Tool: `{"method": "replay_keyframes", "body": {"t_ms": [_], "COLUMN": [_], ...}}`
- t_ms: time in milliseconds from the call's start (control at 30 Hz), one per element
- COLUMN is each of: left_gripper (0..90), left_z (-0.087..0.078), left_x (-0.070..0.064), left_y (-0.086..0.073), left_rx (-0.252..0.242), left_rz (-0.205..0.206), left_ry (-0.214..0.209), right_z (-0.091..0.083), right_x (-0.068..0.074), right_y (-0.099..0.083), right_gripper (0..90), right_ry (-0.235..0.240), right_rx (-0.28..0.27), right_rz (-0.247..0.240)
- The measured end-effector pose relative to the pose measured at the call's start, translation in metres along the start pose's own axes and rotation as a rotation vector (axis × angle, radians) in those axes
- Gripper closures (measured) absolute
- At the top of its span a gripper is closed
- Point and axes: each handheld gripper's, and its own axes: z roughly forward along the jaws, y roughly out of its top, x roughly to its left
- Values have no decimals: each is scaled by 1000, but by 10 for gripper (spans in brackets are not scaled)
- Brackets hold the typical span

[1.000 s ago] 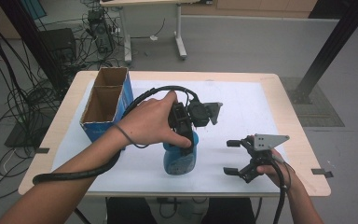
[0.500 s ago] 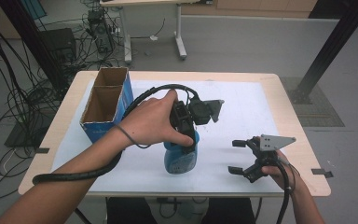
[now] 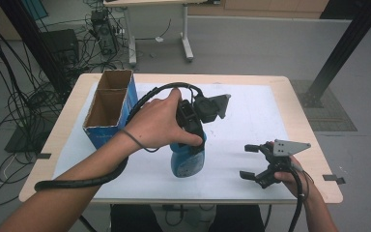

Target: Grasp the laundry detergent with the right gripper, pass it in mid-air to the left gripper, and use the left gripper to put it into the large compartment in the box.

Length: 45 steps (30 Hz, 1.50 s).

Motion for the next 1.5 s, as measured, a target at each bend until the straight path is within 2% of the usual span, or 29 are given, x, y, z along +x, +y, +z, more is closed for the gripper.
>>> {"method": "replay_keyframes", "body": {"t_ms": [67,233,467,800,1000,1200,1267,1333,1500], "left_gripper": [372,372,372,372,373,373,373,373,372], "left_z": [-4,-9,-23,-44,-53,-62,-64,-66,-74], "left_x": [1,5,9,18,22,34,33,36,47], "left_y": [0,0,4,13,18,23,23,25,25], "left_rx": [-5,-14,-18,-28,-31,-17,-24,-11,-13], "left_rz": [-24,-43,-99,-149,-165,-194,-199,-205,-236], "left_ry": [5,1,14,25,33,14,20,20,12], "right_z": [-1,-1,-2,-4,-5,-7,-7,-8,-8], "right_x": [0,0,1,0,1,2,3,3,4], "right_y": [0,1,1,6,8,10,11,11,11], "right_gripper": [13,13,13,13,14,14,14,14,13], "right_ry": [-3,-5,-19,-31,-38,-46,-48,-48,-47], "right_rx": [2,1,0,-9,-14,-22,-24,-27,-29], "right_rz": [-3,-6,-3,-13,-19,-26,-26,-28,-27]}}
